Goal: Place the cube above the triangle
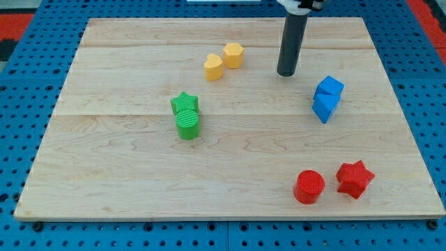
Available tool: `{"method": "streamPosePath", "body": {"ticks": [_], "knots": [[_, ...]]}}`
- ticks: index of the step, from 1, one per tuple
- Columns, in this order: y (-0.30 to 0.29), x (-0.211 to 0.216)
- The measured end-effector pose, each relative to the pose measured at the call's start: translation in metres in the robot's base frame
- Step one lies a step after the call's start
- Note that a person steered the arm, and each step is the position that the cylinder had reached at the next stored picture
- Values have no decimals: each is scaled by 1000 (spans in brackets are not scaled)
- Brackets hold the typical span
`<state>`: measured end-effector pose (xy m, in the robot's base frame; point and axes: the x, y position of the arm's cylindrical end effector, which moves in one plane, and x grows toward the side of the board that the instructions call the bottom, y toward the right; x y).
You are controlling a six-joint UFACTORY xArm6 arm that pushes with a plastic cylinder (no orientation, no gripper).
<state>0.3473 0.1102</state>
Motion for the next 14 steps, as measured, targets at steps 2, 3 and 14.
{"method": "streamPosePath", "body": {"ticks": [2, 3, 14], "knots": [[1, 0], [5, 1], [-49, 86]]}}
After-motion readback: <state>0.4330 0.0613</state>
